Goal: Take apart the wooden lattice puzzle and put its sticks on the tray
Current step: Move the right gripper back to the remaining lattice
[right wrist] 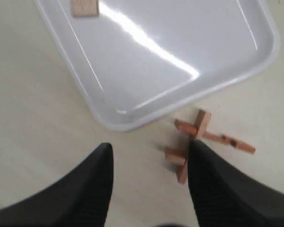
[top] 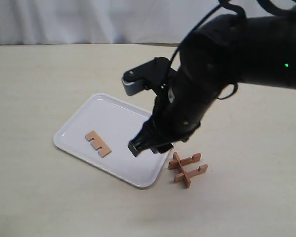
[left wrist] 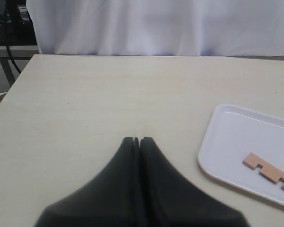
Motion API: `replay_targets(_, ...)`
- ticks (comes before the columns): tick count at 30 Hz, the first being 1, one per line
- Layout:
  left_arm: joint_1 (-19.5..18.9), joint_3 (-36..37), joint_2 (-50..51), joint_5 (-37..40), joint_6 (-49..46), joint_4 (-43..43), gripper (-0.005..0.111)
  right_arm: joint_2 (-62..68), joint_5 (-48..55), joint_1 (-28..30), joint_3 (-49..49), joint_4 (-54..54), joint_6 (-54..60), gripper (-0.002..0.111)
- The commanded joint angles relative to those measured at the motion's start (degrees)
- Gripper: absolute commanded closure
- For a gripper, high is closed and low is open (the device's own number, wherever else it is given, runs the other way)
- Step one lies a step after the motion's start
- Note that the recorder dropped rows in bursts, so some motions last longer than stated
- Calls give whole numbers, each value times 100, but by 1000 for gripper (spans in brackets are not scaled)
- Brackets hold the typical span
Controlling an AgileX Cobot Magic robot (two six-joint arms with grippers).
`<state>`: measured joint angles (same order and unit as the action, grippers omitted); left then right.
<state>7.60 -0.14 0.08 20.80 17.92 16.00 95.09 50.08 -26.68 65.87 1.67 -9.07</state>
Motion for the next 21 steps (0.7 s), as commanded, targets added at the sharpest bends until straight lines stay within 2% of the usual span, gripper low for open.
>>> replay_targets(1, 47, 14, -8, -46, 15, -8, 107, -461, -185, -13, -1007, 70, -236, 61)
replay_targets(9, 47, 14, -8, -38, 15, -8, 107, -579, -1034, -13, -2204, 70, -541, 65)
replay_targets(21, 47, 14, -8, -38, 15, -8, 107, 74, -1741, -13, -2285, 540, -924, 66)
